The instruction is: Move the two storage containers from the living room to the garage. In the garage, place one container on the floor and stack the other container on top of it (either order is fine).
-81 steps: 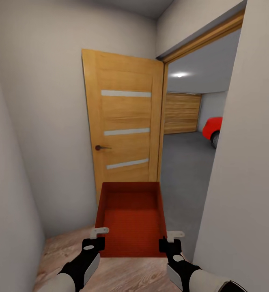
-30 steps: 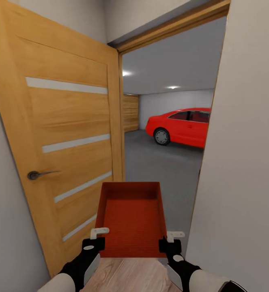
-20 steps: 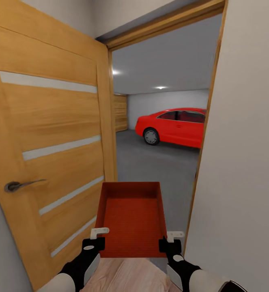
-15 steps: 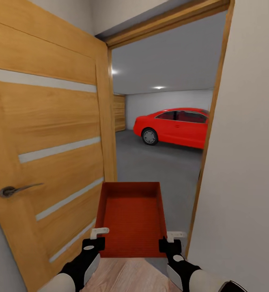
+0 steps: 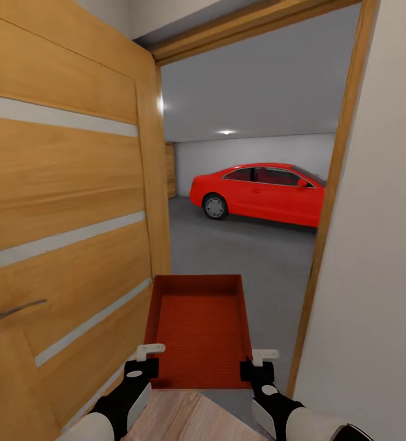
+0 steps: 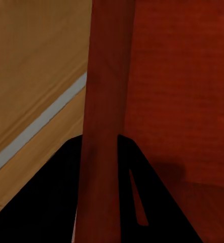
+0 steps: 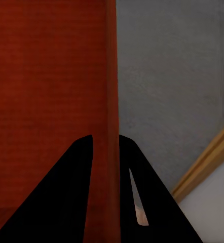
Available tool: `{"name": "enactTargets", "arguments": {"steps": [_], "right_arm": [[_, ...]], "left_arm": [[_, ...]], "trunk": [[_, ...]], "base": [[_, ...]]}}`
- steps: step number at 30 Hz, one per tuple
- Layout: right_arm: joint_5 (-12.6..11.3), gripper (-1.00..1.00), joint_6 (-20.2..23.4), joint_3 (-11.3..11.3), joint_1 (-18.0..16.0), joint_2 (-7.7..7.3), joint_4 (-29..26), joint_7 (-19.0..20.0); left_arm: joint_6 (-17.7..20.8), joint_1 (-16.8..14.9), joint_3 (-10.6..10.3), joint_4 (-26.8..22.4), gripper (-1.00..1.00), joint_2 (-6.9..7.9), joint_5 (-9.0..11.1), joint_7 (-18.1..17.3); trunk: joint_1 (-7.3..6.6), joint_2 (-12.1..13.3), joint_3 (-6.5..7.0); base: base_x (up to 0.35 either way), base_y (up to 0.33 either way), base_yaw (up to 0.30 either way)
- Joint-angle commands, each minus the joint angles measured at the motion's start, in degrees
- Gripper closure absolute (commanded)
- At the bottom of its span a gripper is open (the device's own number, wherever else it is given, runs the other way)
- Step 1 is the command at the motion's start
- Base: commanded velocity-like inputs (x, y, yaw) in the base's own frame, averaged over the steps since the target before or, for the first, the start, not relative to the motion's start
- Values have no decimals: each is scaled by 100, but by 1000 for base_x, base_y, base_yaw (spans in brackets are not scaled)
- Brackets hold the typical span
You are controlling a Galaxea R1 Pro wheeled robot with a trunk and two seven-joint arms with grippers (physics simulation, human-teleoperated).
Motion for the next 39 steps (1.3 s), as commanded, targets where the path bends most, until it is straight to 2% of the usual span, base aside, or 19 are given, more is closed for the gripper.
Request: {"name": "enactTargets", "arguments": {"steps": [1, 18, 28, 39], "right_arm": [[75, 100, 16, -121, -6, -16, -15, 9], [75, 100, 16, -121, -6, -16, -15, 9], [78, 100, 16, -120, -6, -15, -15, 13], [75, 100, 16, -121, -6, -16, -15, 9]], "left_arm": [[35, -1, -80, -15, 100, 33, 116, 49], [35, -1, -80, -10, 100, 33, 116, 49], [35, -1, -80, -10, 100, 33, 116, 49], [35, -1, -80, -10, 100, 33, 116, 49]], "trunk": [[4, -7, -9], [4, -7, -9], [4, -7, -6], [4, -7, 26]], "base": [[249, 231, -284], [249, 231, -284], [249, 231, -59], [249, 231, -216]]}}
